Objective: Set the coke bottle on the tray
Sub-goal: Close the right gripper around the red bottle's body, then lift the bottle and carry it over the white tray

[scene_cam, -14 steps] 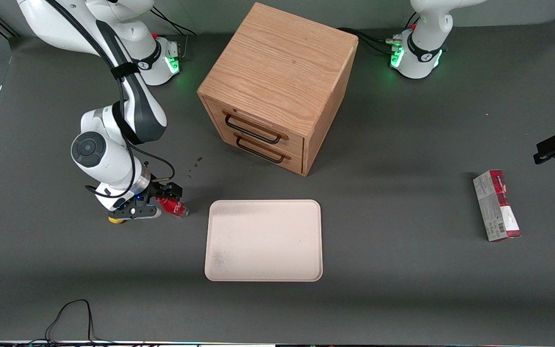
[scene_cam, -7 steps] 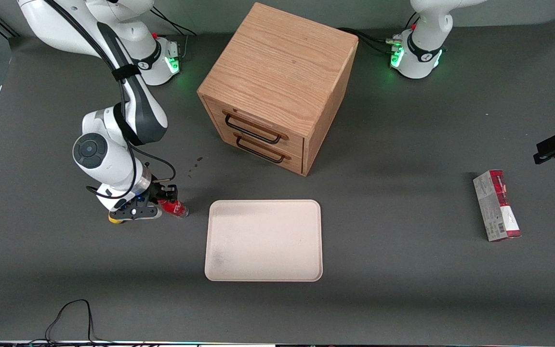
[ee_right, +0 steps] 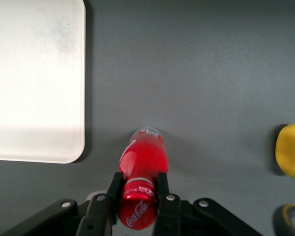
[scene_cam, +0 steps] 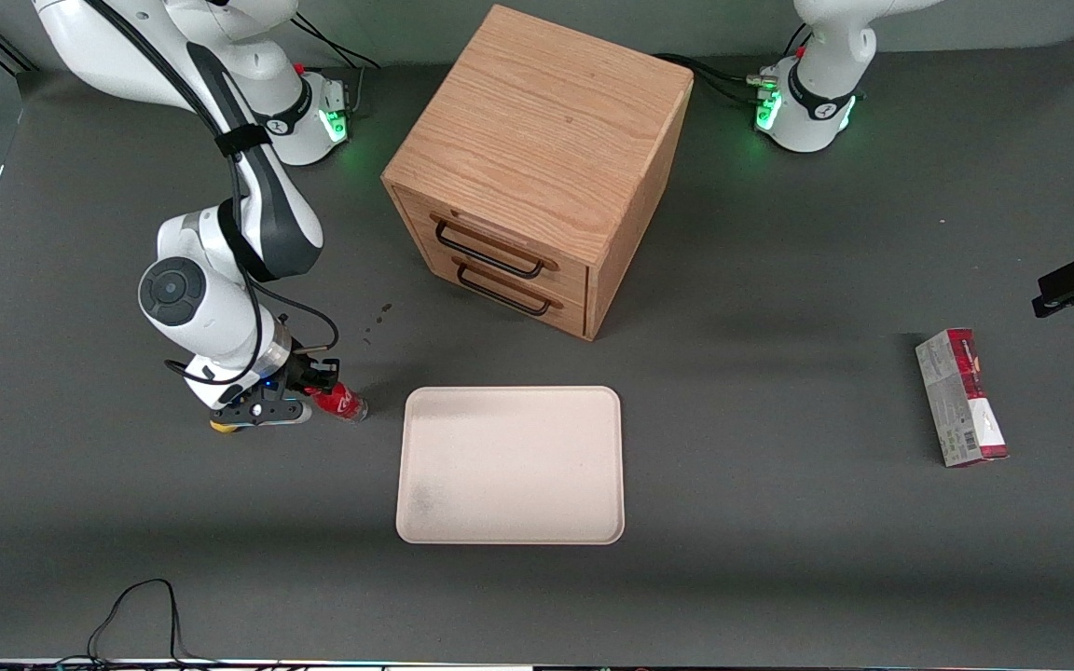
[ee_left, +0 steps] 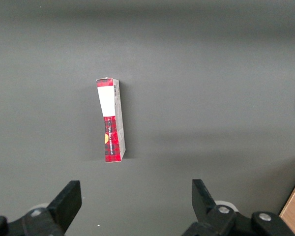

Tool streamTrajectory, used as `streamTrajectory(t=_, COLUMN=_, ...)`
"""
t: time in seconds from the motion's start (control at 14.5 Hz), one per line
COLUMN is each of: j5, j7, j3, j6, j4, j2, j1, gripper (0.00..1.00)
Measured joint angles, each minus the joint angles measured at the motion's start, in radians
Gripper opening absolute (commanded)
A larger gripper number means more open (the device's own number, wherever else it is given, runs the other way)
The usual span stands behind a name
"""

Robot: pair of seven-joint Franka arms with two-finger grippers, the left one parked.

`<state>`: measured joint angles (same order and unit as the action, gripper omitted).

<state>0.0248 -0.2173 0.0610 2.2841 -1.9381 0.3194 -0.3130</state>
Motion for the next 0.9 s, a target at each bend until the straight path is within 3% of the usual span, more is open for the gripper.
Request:
streamTrajectory(t=0.21, j5=-0.005, j7=0.000, j3=0.001, j6=-0.183, j4=0.114, j2=-0.003, j1=0.000, gripper=0.00)
streamTrajectory(t=0.69, j5=-0.035, j7=0.002, j3=0.004, j6=-0.751, j4=0.578, j2=-0.029, j1=0.007, gripper=0.00)
streamTrajectory(t=0.9, j5=-0.035, j7=0.002, j3=0.002, j6=-0.896, j4=0.707, j2=-0.031, j1=0.007, gripper=0.00)
